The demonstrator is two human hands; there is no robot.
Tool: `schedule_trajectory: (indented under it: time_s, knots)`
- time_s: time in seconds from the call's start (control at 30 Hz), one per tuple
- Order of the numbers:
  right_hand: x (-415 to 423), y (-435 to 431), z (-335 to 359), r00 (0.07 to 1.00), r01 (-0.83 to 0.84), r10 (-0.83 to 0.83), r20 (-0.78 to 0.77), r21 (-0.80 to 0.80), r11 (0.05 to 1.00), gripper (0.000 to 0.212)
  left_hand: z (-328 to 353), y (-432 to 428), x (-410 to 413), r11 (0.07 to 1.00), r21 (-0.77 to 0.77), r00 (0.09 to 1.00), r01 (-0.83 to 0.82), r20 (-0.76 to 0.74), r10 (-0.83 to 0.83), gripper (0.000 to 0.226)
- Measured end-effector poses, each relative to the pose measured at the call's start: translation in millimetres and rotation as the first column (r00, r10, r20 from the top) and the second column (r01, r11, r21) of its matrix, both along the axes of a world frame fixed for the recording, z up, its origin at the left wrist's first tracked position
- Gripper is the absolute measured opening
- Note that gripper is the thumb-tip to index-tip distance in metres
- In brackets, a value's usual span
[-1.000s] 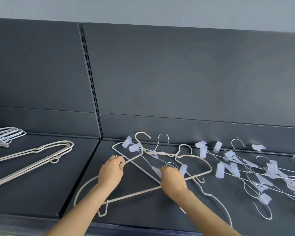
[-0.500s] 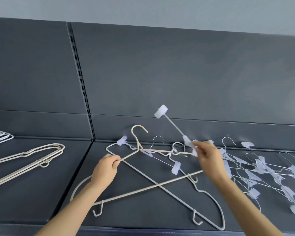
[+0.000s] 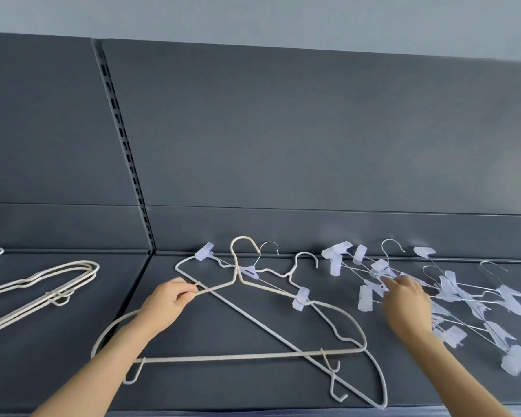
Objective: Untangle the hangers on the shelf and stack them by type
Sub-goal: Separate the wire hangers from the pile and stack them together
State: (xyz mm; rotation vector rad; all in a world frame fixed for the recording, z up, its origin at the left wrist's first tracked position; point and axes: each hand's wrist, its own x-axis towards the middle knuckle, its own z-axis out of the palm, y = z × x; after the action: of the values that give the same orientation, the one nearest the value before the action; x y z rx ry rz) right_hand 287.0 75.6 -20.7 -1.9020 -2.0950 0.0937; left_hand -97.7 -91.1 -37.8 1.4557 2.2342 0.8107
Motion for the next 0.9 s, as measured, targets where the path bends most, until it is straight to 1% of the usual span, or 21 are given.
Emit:
schedule_trajectory:
  time_s: [0.03, 0.07, 0.1, 0.13, 0.17, 0.23, 0.3, 0.4, 0.47, 0.5, 0.6, 0.67, 0.7, 0.73, 0.77, 0.83, 0.87, 0.9]
  knots:
    - [-11.0, -2.0, 4.6, 0.999, -0.043, 0.043, -0.008, 0.013, 0.999, 0.034, 0.5, -0.5, -2.9, 1.000, -0.004, 1.000, 0.011, 0.020, -0.011, 0.030]
    - [-23.3, -4.9, 9.6, 0.994, -0.106, 0.106, -0.032, -0.008, 0.994, 0.025, 1.8, -1.2, -5.4, 1.000, -0.008, 0.999, 0.021, 0.039, -0.021, 0.031]
    - [-35.8, -7.6, 12.1, 0.982, -0.181, 0.177, -0.061, -0.061, 0.982, 0.017, 3.2, -2.3, -8.5, 1.000, -0.013, 0.998, 0.027, 0.055, -0.026, 0.029]
    - [-47.4, -9.2, 12.7, 0.966, -0.251, 0.240, -0.091, -0.144, 0.957, 0.015, 5.2, -4.0, -12.1, 0.999, -0.020, 0.998, 0.028, 0.065, -0.026, 0.025]
    - [-57.2, -9.5, 11.8, 0.953, -0.297, 0.270, -0.138, -0.243, 0.923, 0.019, 7.2, -6.2, -16.8, 0.999, -0.028, 0.997, 0.025, 0.071, -0.023, 0.022]
    - [-69.4, -8.8, 8.8, 0.935, -0.336, 0.255, -0.246, -0.388, 0.858, 0.032, 10.9, -11.5, -26.9, 0.999, -0.044, 0.997, 0.021, 0.069, -0.017, 0.023]
    - [-77.1, -6.7, 6.2, 0.933, -0.326, 0.204, -0.297, -0.453, 0.830, 0.034, 13.7, -16.6, -34.4, 0.999, -0.047, 0.997, 0.016, 0.073, -0.012, 0.023]
    - [-89.0, -5.3, 2.6, 0.947, -0.306, 0.200, -0.253, -0.512, 0.802, 0.031, 13.7, -22.5, -40.1, 0.998, -0.057, 0.997, 0.022, 0.075, -0.018, 0.024]
    - [-95.4, -5.2, -0.2, 0.952, -0.302, 0.224, -0.210, -0.513, 0.804, 0.031, 10.4, -25.9, -44.3, 0.995, -0.091, 0.998, 0.034, 0.061, -0.029, 0.028]
    - [-98.5, -5.3, -1.1, 0.948, -0.315, 0.238, -0.213, -0.496, 0.810, 0.029, 8.8, -27.4, -46.2, 0.993, -0.110, 0.998, 0.037, 0.058, -0.031, 0.029]
    - [-111.6, -7.0, -0.6, 0.913, -0.365, 0.241, -0.328, -0.396, 0.843, 0.023, 5.4, -28.2, -47.9, 0.992, -0.118, 0.997, 0.042, 0.063, -0.034, 0.031]
    - [-125.0, -9.9, 1.7, 0.885, -0.424, 0.312, -0.346, -0.322, 0.846, 0.030, 5.0, -25.5, -44.8, 0.994, -0.105, 0.997, 0.042, 0.062, -0.036, 0.031]
    - [-131.7, -11.7, 0.8, 0.876, -0.458, 0.366, -0.314, -0.304, 0.836, 0.036, 5.3, -23.4, -42.9, 0.994, -0.098, 0.997, 0.043, 0.062, -0.038, 0.030]
    - [-138.4, -16.0, 2.3, 0.877, -0.472, 0.400, -0.265, -0.319, 0.822, 0.039, 5.5, -20.9, -41.1, 0.995, -0.089, 0.997, 0.048, 0.060, -0.043, 0.031]
    - [-144.0, -18.1, 0.3, 0.879, -0.476, 0.430, -0.205, -0.352, 0.806, 0.032, 5.5, -18.5, -39.9, 0.995, -0.084, 0.997, 0.050, 0.059, -0.045, 0.032]
    - [-150.4, -19.4, -3.5, 0.889, -0.451, 0.441, -0.124, -0.405, 0.795, 0.012, 5.7, -14.8, -37.2, 0.995, -0.080, 0.997, 0.054, 0.053, -0.050, 0.034]
    - [-149.8, -18.0, -5.5, 0.898, -0.439, 0.411, -0.158, -0.405, 0.802, 0.014, 5.5, -13.3, -36.0, 0.996, -0.076, 0.997, 0.053, 0.052, -0.049, 0.034]
    - [-147.2, -15.9, -5.9, 0.895, -0.445, 0.380, -0.235, -0.392, 0.806, 0.016, 6.1, -12.1, -34.7, 0.996, -0.071, 0.997, 0.050, 0.055, -0.047, 0.034]
